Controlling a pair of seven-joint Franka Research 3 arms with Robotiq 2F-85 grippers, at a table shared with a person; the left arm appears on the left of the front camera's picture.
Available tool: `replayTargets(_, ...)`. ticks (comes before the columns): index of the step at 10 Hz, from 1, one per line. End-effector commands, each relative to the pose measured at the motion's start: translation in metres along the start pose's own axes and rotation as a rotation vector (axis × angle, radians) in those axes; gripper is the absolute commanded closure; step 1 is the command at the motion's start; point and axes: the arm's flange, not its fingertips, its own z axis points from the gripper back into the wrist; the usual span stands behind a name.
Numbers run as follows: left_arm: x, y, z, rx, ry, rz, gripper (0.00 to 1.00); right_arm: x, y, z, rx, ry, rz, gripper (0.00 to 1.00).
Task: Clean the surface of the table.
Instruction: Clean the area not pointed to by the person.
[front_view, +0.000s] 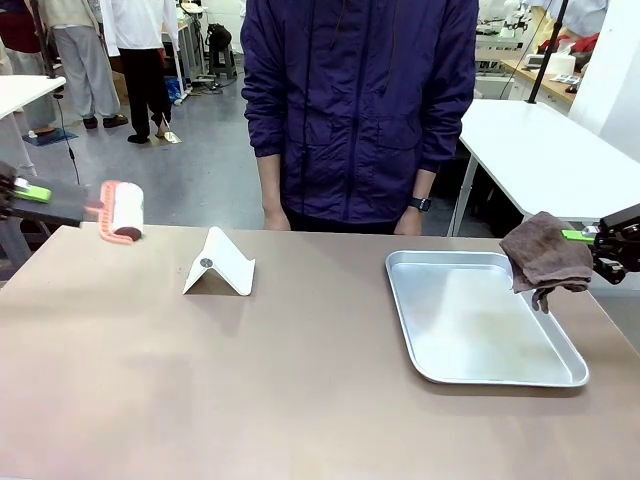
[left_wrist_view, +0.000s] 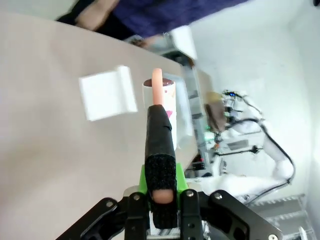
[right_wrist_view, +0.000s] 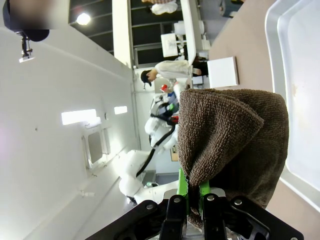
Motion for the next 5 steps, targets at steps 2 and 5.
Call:
replayTargets(2, -0.087, -0.011, 0.055, -0.112, 0.098, -0.055, 0.78, 0.001, 0.005, 0.0, 0.007, 0.013, -0.008, 0.91)
replayTargets(5, -0.155, 0.015, 0.099, -0.213, 0.061, -0.023, 0.78, 0.001, 0.005, 0.0, 0.007, 0.013, -0.008, 0.91)
